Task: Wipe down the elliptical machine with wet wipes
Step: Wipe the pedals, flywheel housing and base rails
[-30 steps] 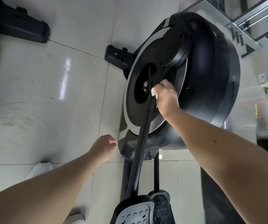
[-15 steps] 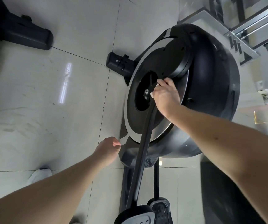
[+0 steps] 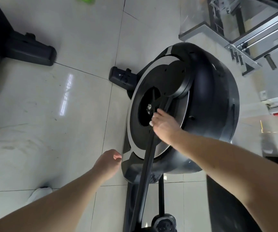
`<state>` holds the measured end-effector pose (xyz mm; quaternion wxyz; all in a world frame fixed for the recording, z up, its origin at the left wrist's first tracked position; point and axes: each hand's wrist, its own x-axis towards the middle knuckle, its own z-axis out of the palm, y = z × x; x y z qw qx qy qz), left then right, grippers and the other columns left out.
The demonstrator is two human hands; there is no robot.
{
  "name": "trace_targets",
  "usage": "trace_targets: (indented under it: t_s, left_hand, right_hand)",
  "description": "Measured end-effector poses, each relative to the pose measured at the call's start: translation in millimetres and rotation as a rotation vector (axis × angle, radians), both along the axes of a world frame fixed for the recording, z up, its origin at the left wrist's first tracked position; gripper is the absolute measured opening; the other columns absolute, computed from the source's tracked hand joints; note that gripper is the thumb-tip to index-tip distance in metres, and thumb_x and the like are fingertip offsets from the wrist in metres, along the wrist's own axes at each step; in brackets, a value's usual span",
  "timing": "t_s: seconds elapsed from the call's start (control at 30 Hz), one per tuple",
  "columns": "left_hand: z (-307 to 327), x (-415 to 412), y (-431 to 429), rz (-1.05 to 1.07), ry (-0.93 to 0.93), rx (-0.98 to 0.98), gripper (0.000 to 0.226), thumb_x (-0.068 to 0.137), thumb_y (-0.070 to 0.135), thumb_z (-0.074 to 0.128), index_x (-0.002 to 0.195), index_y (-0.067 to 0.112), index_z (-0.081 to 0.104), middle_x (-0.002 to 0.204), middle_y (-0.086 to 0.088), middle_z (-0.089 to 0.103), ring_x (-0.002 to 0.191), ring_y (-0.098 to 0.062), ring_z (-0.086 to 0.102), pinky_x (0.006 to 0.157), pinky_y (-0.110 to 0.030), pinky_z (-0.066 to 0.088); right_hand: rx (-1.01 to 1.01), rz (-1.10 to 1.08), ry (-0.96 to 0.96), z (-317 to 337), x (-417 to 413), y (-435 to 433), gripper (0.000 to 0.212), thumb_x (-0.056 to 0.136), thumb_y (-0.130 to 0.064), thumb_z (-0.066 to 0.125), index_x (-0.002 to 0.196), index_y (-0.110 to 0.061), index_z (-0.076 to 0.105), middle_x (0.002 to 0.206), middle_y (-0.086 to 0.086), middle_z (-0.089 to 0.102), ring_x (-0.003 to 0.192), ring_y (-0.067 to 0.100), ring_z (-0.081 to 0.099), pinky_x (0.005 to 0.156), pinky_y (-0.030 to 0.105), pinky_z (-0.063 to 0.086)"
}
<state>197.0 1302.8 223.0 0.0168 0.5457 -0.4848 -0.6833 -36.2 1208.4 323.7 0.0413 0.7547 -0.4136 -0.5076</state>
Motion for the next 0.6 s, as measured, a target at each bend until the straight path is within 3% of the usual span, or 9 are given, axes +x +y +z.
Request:
trace_targets:
  t_s: [0.07,0.13,0.23,0.3,0.37,0.4,0.47,0.53,0.6]
  left_hand:
    - [8,2,-10,0.004,-0.009,-0.023,0.017,0.093,0.010,0.048,0.082,0.013,0.061,0.092,-0.018,0.069,0.081,-0.036,0.070,0.065,-0.033,0.045]
    - [22,2,-21,0.011,-0.019,-0.033,0.022,0.096,0.010,0.049,0.088,0.000,0.067,0.095,-0.015,0.071,0.085,-0.033,0.072,0.072,-0.039,0.055]
    - [54,4,-35,0.028,-0.010,-0.028,0.020,0.099,0.010,0.051,0.096,0.005,0.070,0.101,-0.012,0.071,0.091,-0.029,0.072,0.086,-0.045,0.059]
    - [82,6,-50,0.091,0.037,0.011,0.012,0.098,0.013,0.055,0.099,0.017,0.066,0.106,-0.009,0.070,0.092,-0.023,0.071,0.090,-0.043,0.058]
    - [117,9,-70,0.122,0.090,0.022,0.016,0.096,0.009,0.056,0.110,0.007,0.064,0.105,-0.017,0.067,0.083,-0.017,0.069,0.083,-0.038,0.057]
    - [138,11,-80,0.126,0.120,0.027,0.022,0.095,0.005,0.056,0.116,0.002,0.060,0.105,-0.020,0.065,0.082,-0.017,0.067,0.076,-0.036,0.055]
    - [186,13,-100,0.102,0.175,0.033,0.024,0.096,0.001,0.057,0.117,0.013,0.058,0.108,-0.009,0.068,0.089,-0.018,0.066,0.067,-0.028,0.052]
    - [234,17,-117,0.074,0.228,0.049,0.025,0.096,0.000,0.059,0.109,0.022,0.061,0.102,-0.003,0.071,0.086,-0.017,0.065,0.063,-0.020,0.047]
    - [270,18,-135,0.017,0.225,0.026,0.023,0.095,0.002,0.061,0.101,0.024,0.064,0.095,-0.004,0.072,0.082,-0.020,0.065,0.065,-0.025,0.048]
  right_hand:
    - [-0.019,-0.076,-0.033,12,2,-21,0.030,0.100,-0.016,0.056,0.128,-0.016,0.067,0.131,0.002,0.065,0.136,0.022,0.048,0.127,0.039,0.018]
    - [-0.010,-0.235,-0.119,22,15,-13,0.029,0.096,-0.007,0.058,0.119,-0.018,0.073,0.113,0.001,0.071,0.117,0.022,0.060,0.113,0.036,0.040]
    - [-0.201,-0.828,-0.610,33,44,19,0.039,0.090,0.006,0.055,0.114,-0.020,0.073,0.112,-0.002,0.072,0.108,0.019,0.065,0.096,0.035,0.054]
    - [-0.369,-1.219,-0.946,54,66,28,0.035,0.096,0.002,0.050,0.109,-0.020,0.073,0.111,-0.009,0.072,0.101,0.009,0.067,0.088,0.016,0.053]
    - [-0.483,-1.479,-1.117,81,87,29,0.030,0.101,-0.006,0.049,0.113,-0.018,0.073,0.101,-0.009,0.072,0.088,0.004,0.067,0.070,0.005,0.048]
    - [-0.515,-1.600,-1.184,97,97,28,0.029,0.101,-0.009,0.050,0.116,-0.020,0.073,0.099,-0.007,0.073,0.087,0.009,0.071,0.068,0.011,0.052]
    - [-0.567,-1.791,-1.282,130,114,22,0.027,0.099,-0.013,0.054,0.117,-0.026,0.072,0.097,-0.004,0.075,0.084,0.018,0.075,0.067,0.028,0.060]
    - [-0.599,-1.916,-1.337,162,125,13,0.024,0.095,-0.017,0.060,0.113,-0.028,0.072,0.094,-0.003,0.076,0.076,0.018,0.075,0.063,0.032,0.061]
    - [-0.598,-2.027,-1.406,194,133,1,0.022,0.091,-0.023,0.065,0.110,-0.029,0.073,0.089,-0.003,0.078,0.071,0.019,0.074,0.067,0.037,0.064]
